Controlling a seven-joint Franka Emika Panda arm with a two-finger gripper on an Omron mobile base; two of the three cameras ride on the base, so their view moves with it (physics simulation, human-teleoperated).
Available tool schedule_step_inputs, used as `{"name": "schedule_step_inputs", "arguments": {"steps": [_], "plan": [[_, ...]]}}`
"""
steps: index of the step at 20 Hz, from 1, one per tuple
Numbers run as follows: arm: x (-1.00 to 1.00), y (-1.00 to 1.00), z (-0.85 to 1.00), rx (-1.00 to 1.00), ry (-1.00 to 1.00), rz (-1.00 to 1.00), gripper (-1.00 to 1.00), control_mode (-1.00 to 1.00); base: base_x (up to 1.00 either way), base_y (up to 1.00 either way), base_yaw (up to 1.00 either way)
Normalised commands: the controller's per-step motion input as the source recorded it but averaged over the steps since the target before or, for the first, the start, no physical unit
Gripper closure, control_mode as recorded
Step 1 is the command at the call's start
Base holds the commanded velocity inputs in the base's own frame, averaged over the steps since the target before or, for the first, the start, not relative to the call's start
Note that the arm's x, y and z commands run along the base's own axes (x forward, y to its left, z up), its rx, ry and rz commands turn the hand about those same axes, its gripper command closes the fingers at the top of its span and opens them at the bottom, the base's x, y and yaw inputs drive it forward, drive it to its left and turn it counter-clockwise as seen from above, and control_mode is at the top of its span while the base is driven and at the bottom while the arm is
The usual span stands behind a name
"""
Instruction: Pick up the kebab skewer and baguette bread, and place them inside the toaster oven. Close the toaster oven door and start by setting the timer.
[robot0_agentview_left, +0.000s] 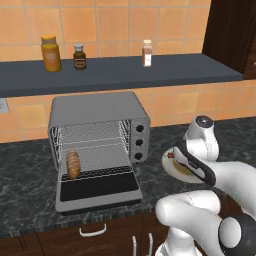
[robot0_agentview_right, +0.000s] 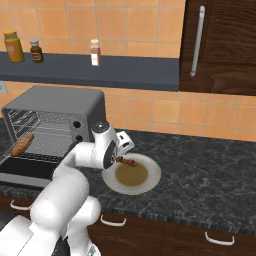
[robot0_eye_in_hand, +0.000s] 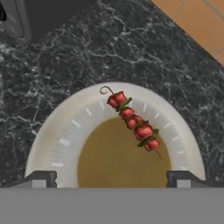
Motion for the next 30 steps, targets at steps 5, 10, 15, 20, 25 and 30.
{"name": "schedule_step_inputs", "arguments": {"steps": [5,10,15,20,25,30], "plan": [[0.24,-0.09,-0.04,-0.11,0.20,-0.04,-1.00,-1.00,0.00,0.00,0.00],[0.00,-0.40,-0.13,-0.03,0.12,0.01,-1.00,-1.00,0.00,0.00,0.00],[0.07,-0.36,-0.30,0.00,0.11,0.03,-1.00,-1.00,0.00,0.00,0.00],[0.18,0.00,-0.22,0.00,0.09,0.03,-1.00,-1.00,0.00,0.00,0.00],[0.20,0.00,-0.18,0.00,0.12,0.04,-1.00,-1.00,0.00,0.00,0.00],[0.35,0.00,-0.24,0.00,0.09,0.03,-1.00,-1.00,0.00,0.00,0.00]]}}
